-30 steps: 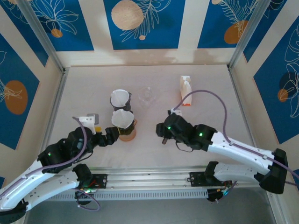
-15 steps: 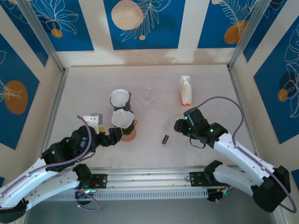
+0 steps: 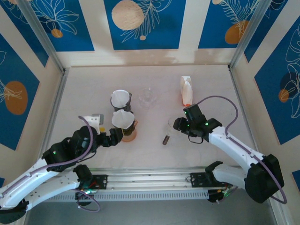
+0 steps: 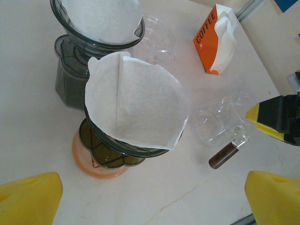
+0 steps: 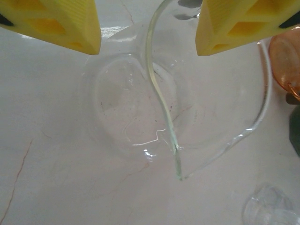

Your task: Place the coffee filter in the dripper

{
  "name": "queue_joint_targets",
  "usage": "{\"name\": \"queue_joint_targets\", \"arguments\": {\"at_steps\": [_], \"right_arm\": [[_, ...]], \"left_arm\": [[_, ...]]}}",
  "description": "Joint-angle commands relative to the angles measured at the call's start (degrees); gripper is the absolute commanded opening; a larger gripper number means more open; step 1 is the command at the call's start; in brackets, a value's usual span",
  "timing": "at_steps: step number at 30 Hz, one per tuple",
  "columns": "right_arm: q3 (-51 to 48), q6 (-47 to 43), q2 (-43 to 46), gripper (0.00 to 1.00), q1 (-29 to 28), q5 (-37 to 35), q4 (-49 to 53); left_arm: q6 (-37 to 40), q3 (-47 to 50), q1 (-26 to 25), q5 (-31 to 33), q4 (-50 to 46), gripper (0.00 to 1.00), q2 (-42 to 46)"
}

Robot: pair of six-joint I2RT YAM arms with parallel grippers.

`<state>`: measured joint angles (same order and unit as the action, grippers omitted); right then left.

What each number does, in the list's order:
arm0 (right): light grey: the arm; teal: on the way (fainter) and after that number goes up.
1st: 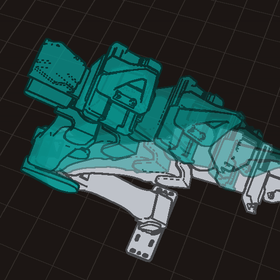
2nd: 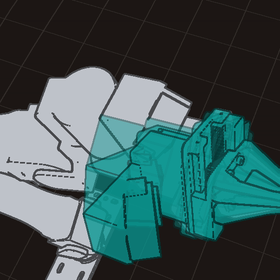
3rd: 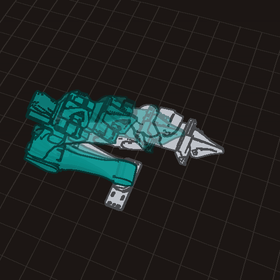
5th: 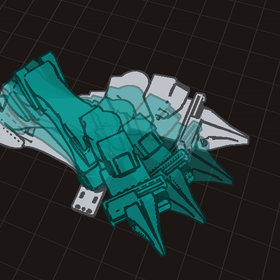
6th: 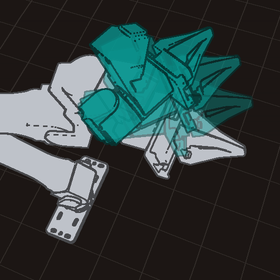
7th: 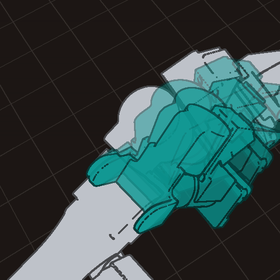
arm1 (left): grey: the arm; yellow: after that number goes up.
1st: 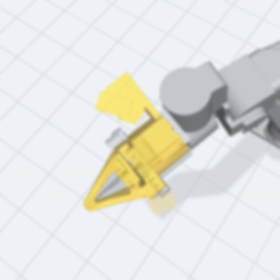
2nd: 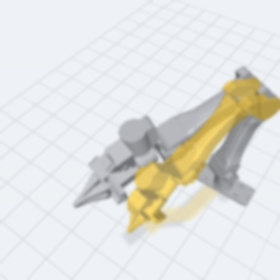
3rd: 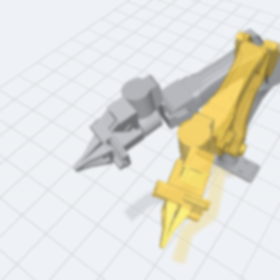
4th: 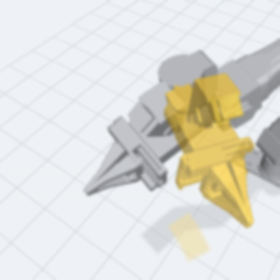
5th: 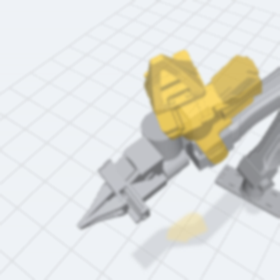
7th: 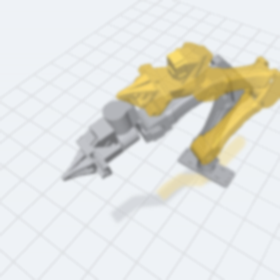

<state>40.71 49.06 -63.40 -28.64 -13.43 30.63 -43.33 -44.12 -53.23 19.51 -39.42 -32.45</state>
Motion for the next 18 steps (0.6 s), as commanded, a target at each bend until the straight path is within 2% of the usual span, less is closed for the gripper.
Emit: {"name": "queue_joint_targets", "arguments": {"at_steps": [1,9,18], "right_arm": [[0.7,-1.5,-0.5,0.52,0.6,2.6,-1.1],[0.9,-3.8,-1.0,0.28,0.9,6.0,-0.4],[3.3,-8.3,-2.1,0.14,-0.4,9.9,2.3]], "left_arm": [[0.5,0.0,0.6,-0.1,0.7,1.0,0.0],[0.4,0.1,0.6,0.3,0.4,1.0,-0.1],[0.2,0.3,0.5,0.4,0.5,1.0,0.1]]}}
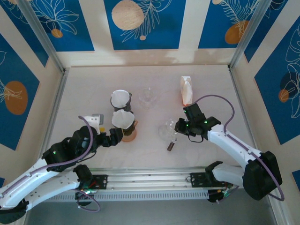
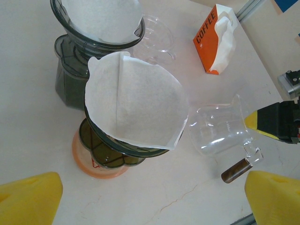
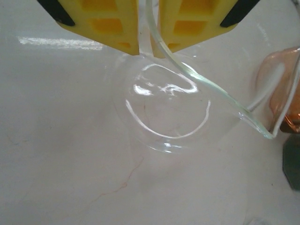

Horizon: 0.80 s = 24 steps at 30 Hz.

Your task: Place the coffee filter in the dripper

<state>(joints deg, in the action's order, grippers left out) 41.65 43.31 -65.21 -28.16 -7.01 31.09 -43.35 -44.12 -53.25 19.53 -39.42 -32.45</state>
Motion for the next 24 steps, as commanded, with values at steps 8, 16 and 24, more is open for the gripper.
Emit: {"name": "queue_joint_targets", "arguments": {"at_steps": [8,16,24], "right_arm": [[9.8,-7.9,-3.6,0.09,-9.4,-2.9,9.2],[18.9,-12.0,-10.2,0.09,-19.1,-11.5,18.3],[23.7,-12.8,-16.6,0.09,-24.9,-17.7,21.9]], "left_arm": [[0.2,0.2,0.6,0.4,0.6,1.0,-0.1],[0.2,0.3,0.6,0.4,0.6,1.0,0.0],[0.2,0.1,0.6,0.5,0.0,1.0,0.4]]}}
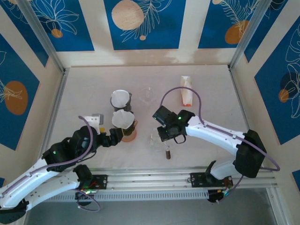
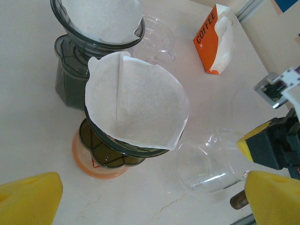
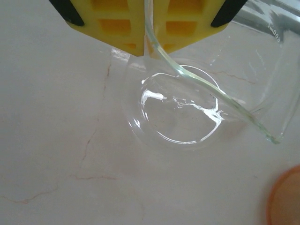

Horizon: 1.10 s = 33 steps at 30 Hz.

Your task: Place the coffee filter in the dripper

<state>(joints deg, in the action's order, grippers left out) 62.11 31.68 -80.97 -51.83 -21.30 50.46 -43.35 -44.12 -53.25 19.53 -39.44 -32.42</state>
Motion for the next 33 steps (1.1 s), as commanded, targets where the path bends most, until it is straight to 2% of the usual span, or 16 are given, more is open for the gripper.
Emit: {"name": "queue_joint_targets", "arguments": {"at_steps": [1,8,14,23,28,33], "right_arm": [[3.7,-1.2,-1.5,0.09,-1.8,-3.9,2.9],[4.8,-1.2,-4.3,0.11,-3.9,-2.7,2.1],[4.3,-0.6,-3.7,0.21,-4.2,-2.8,1.1],[4.3,0.7,2.5,0.37,-2.5,-3.7,-0.1],[3.5,1.7,6.0,0.49,1.1,-0.6,-5.8],[3.3,4.3,3.6,0.55,8.6,5.7,-15.5]], "left_arm": [[0.2,0.1,0.6,0.5,-0.1,1.0,0.6],[0.2,0.6,0.6,0.9,-0.1,1.0,1.1],[0.2,0.5,0.6,0.9,-0.3,1.0,1.2],[0.2,0.5,0.6,1.1,-0.6,1.0,1.7],[0.2,0.5,0.6,1.0,-0.1,1.0,1.8],[0.2,0.5,0.6,0.5,0.9,1.0,1.9]]}}
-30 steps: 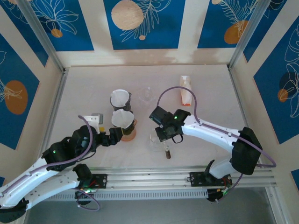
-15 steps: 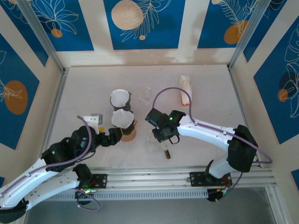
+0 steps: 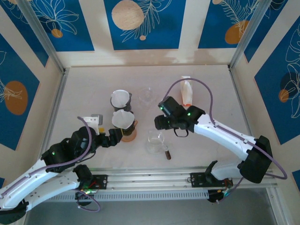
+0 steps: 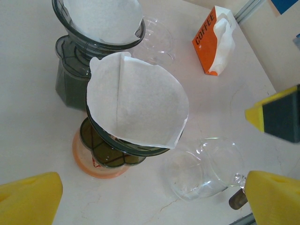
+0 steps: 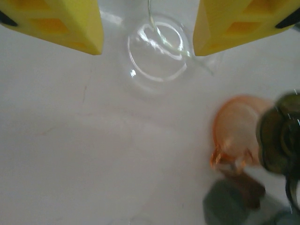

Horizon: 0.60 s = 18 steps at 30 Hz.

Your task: Place the coffee filter in the dripper

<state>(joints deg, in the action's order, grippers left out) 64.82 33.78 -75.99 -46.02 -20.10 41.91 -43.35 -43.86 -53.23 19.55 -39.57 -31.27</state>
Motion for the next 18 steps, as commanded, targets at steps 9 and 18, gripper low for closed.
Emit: {"name": "queue_joint_targets", "arguments": {"at_steps": [9,18], "right_arm": [[9.3,9.0,-18.4,0.56,13.2,12.4,-15.0],[23.1,6.6,-33.6,0.56,15.8,8.7,-11.5]], "left_arm": [[-0.4,-0.8,0.6,0.3,-0.6,1.0,2.1],[-0.7,-0.9,0.6,0.2,-2.0,1.0,3.1]]}}
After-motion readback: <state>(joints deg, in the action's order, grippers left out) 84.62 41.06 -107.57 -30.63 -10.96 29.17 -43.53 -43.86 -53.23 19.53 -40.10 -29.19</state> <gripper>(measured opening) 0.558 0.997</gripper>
